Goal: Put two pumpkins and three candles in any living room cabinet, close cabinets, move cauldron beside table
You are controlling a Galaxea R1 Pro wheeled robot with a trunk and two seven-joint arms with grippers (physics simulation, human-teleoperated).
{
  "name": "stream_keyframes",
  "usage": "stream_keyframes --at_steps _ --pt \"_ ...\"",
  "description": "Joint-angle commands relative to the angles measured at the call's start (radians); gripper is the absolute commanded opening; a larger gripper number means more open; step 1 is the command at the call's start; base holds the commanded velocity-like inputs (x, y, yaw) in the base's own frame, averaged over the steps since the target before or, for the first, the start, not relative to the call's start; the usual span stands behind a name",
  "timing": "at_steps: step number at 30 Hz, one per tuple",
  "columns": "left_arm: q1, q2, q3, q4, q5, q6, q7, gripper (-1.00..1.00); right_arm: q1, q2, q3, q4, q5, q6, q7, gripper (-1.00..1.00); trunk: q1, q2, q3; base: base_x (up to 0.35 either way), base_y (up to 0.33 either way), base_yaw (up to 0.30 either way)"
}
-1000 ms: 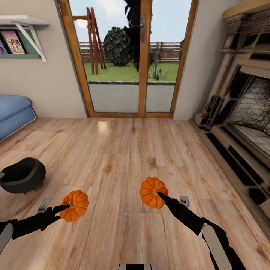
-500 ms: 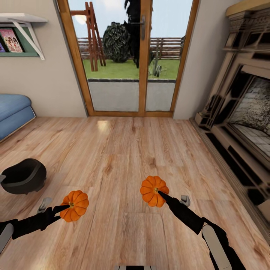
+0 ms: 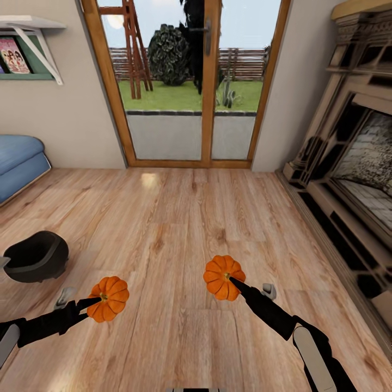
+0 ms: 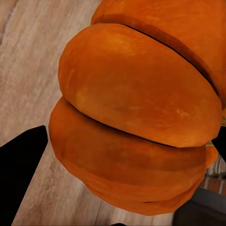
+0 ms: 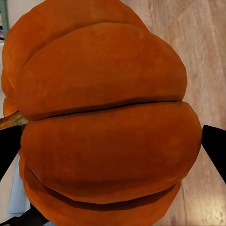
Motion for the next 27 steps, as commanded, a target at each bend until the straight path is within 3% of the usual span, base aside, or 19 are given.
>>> stream_keyframes --at_steps 1,27 --pt "0.0 0.0 0.0 0.0 -0.001 -0.001 0.001 -1.0 0.0 0.0 0.0 0.0 0.0 0.0 0.0 -1.0 -0.004 0.007 0.002 0.0 0.0 0.0" --pt "0.0 0.0 -0.001 0.0 -0.001 -0.001 0.001 -1.0 0.0 0.0 0.001 0.0 0.002 -0.001 0.002 -1.0 -0.104 0.189 0.04 0.0 0.0 0.0"
